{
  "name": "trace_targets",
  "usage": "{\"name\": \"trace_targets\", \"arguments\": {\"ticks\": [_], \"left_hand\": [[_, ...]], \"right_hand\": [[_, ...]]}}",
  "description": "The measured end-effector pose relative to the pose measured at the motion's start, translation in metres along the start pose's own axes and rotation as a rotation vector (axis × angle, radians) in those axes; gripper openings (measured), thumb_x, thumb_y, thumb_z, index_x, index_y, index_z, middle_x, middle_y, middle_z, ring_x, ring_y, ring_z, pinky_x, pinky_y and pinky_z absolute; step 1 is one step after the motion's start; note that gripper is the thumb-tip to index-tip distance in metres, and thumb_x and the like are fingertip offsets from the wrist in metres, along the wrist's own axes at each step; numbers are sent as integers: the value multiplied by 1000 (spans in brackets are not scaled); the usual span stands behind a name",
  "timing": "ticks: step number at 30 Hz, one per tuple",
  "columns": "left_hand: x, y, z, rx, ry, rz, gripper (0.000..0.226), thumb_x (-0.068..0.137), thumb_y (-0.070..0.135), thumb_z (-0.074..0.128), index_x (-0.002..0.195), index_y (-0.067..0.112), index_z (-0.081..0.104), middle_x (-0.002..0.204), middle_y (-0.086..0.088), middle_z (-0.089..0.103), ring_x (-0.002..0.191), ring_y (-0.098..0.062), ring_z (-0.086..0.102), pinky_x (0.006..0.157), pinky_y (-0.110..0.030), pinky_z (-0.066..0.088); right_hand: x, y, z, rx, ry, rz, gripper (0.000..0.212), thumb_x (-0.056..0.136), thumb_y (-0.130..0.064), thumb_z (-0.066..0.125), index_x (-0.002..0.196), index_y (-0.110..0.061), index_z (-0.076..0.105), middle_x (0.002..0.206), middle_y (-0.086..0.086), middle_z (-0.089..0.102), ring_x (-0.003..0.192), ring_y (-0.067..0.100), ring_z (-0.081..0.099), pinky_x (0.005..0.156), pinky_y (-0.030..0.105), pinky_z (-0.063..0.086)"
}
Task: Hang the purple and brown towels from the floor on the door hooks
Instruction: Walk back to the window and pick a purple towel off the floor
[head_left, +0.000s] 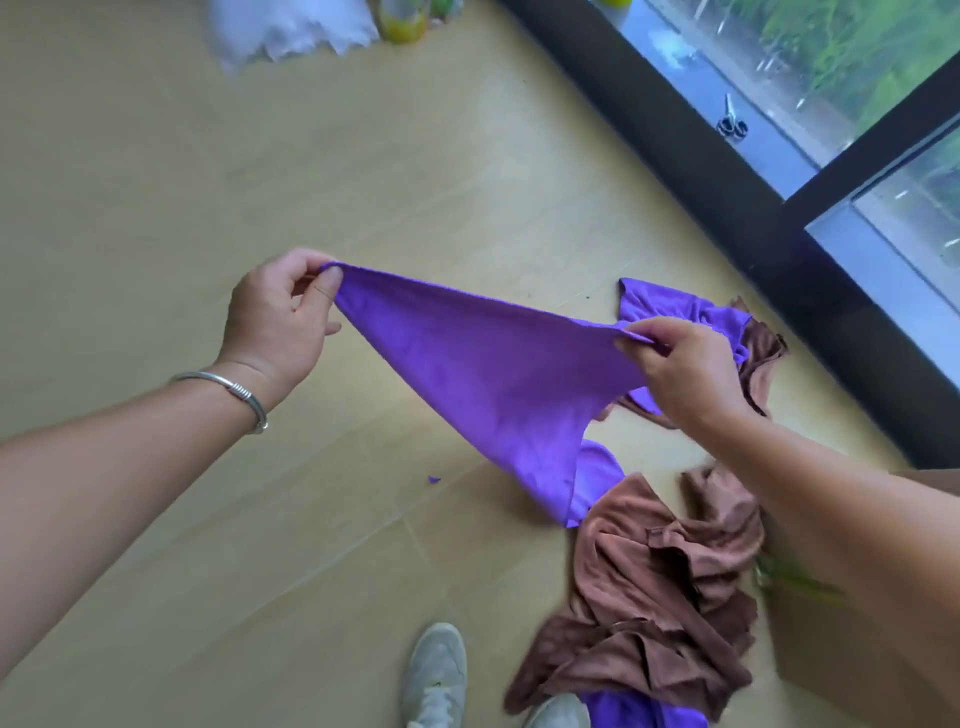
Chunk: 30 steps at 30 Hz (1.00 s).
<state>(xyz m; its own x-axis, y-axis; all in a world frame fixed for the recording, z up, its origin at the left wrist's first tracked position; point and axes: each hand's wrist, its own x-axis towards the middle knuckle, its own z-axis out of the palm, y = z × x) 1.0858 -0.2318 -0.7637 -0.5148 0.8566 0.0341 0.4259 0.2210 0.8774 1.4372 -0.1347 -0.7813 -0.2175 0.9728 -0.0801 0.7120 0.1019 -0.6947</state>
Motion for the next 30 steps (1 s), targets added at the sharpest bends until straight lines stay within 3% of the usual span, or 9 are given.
{"name": "trace_targets", "arguments": {"ticks": [4, 8, 11, 15, 19, 24, 28, 30], "left_hand": [[16, 45, -61, -56, 71, -37, 10, 98, 19, 50, 94, 18, 59, 77, 1, 59, 64, -2, 60, 61, -24, 59], [30, 93, -118, -105, 142, -16, 13, 100, 17, 44, 96, 11, 55, 73, -2, 54, 60, -1, 58, 63, -27, 59], [30, 117, -155, -124, 211, 3, 13, 101, 18, 43, 95, 11, 53, 73, 0, 53, 61, -8, 59, 66, -30, 60], [9, 130, -194, -128, 288, 24, 13, 100, 17, 43, 95, 10, 53, 77, 0, 57, 66, -9, 60, 64, -24, 58], [-43, 120, -215, -99, 296, 20, 12, 98, 17, 47, 91, 14, 56, 79, -3, 61, 69, -9, 63, 65, -24, 58], [-138, 89, -212, -9, 258, -80, 14, 89, 34, 47, 82, 40, 59, 79, 5, 66, 69, -11, 69, 60, -12, 50], [-218, 50, -190, 57, 210, -200, 14, 86, 41, 45, 84, 36, 59, 78, 5, 66, 72, -12, 70, 74, -38, 57], [-259, 28, -172, 82, 174, -251, 15, 86, 41, 45, 84, 35, 58, 77, 2, 66, 74, -16, 69, 78, -43, 56]], "right_hand": [[28, -95, -33, -23, 22, -88, 15, 88, -23, 61, 76, -32, 64, 61, -21, 59, 63, -11, 54, 53, 5, 33], [46, -180, -63, -42, 19, -167, 13, 90, -21, 58, 83, -25, 69, 72, -8, 64, 67, 8, 57, 60, 20, 41], [47, -230, -77, -10, 24, -205, 8, 87, -22, 65, 87, -22, 72, 77, -4, 67, 66, 1, 56, 54, 7, 35], [25, -265, -86, 61, 27, -220, 3, 81, -29, 73, 80, -26, 72, 71, -13, 65, 61, -7, 53, 51, 5, 34], [-19, -259, -83, 66, -66, -249, 3, 83, -30, 72, 80, -31, 72, 75, -16, 67, 60, -4, 55, 54, 12, 38], [-80, -213, -65, -64, -165, -332, 6, 85, -24, 69, 88, -27, 74, 83, -12, 67, 75, 5, 59, 64, 25, 43], [-135, -154, -44, -173, -288, -393, 11, 86, -24, 69, 94, -20, 75, 80, -9, 62, 77, 16, 59, 68, 35, 47], [-164, -121, -31, -214, -363, -406, 13, 88, -26, 67, 95, -19, 75, 78, -12, 58, 80, 18, 57, 68, 35, 46]]}}
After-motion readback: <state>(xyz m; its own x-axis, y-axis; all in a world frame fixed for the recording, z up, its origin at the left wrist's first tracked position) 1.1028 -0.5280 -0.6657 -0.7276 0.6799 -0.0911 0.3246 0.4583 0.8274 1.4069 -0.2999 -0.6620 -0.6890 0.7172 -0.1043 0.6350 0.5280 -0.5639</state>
